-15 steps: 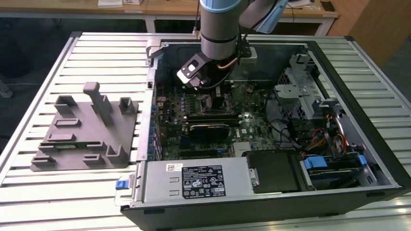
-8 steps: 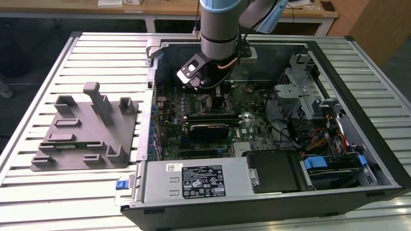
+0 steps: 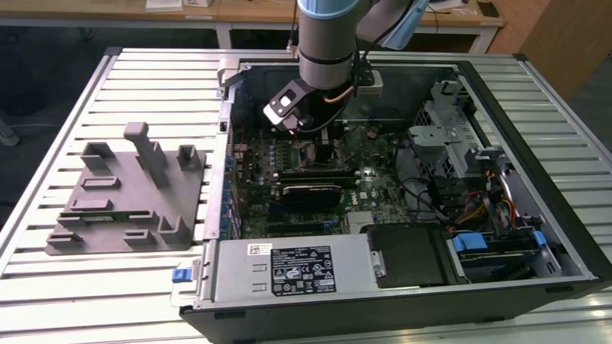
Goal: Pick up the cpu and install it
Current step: 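Place the cpu into insertion slot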
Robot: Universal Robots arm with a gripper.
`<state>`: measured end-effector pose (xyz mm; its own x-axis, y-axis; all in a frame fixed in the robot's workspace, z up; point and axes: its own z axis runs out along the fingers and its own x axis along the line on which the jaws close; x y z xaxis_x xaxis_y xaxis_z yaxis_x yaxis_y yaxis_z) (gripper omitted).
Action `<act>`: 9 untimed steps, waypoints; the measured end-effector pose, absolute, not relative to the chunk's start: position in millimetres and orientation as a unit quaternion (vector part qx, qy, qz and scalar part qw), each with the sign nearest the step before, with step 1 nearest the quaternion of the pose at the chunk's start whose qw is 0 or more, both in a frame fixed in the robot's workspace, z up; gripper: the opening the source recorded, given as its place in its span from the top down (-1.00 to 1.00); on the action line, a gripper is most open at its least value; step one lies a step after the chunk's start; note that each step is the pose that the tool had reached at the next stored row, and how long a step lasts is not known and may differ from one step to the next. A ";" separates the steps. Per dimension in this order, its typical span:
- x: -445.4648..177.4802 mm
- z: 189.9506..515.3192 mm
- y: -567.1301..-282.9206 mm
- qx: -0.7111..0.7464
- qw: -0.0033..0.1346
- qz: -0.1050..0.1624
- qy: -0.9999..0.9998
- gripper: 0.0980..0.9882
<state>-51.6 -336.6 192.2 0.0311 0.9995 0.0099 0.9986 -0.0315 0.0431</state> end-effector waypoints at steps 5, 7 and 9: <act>-51.4 191.5 -336.3 0.718 0.012 0.020 0.696 -0.01; -51.6 192.0 -336.6 0.718 0.012 0.019 0.696 -0.15; -51.6 192.0 -336.6 0.718 0.012 0.019 0.696 -0.15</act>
<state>-51.6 -336.6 192.0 0.0311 0.9995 0.0100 0.9986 -0.0315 0.0432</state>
